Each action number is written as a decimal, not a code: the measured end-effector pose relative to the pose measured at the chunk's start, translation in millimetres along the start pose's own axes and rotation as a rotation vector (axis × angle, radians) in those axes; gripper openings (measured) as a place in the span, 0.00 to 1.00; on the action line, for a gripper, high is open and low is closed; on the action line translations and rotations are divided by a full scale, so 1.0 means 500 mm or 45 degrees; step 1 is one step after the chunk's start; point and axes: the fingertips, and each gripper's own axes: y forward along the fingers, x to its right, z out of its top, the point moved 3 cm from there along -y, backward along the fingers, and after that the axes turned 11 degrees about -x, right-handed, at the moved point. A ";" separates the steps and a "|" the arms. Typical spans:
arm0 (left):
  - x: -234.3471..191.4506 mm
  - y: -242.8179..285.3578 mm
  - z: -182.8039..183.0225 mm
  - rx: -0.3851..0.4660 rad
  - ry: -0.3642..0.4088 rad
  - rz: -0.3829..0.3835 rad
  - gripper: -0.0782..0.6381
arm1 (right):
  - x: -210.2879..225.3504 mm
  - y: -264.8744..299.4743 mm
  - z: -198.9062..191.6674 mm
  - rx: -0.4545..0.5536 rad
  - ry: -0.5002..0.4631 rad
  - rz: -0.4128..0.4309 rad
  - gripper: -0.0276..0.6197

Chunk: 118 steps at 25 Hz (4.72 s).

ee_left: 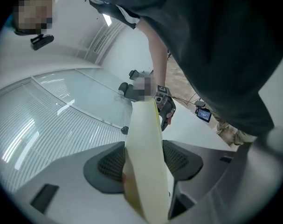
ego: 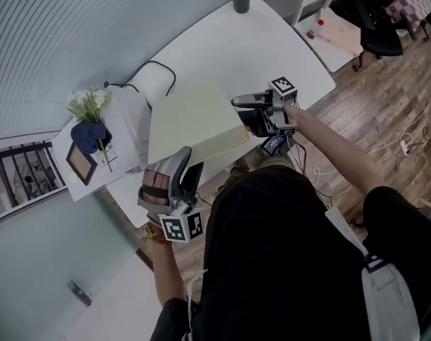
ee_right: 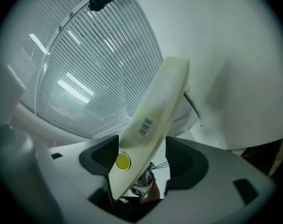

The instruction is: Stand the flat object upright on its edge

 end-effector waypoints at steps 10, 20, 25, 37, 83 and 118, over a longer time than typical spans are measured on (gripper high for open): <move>0.002 -0.037 0.043 0.151 0.257 0.131 0.25 | -0.013 0.011 -0.014 0.031 0.047 0.096 0.49; 0.027 0.031 0.009 0.094 -0.074 -0.040 0.13 | 0.094 -0.030 0.012 0.121 0.067 -0.116 0.45; -0.037 0.034 -0.043 -0.098 -0.368 -0.204 0.57 | 0.082 -0.029 0.011 0.111 0.040 -0.146 0.45; 0.051 0.058 -0.045 -0.190 -0.477 -0.832 0.62 | 0.110 -0.008 0.001 0.098 0.063 -0.195 0.45; 0.133 0.233 -0.178 0.119 -2.219 -0.829 0.65 | 0.056 0.129 -0.093 -0.622 -1.042 -1.470 0.43; 0.181 0.195 -0.195 0.269 -2.785 -0.942 0.65 | 0.067 0.233 -0.018 -1.022 -0.681 -1.145 0.44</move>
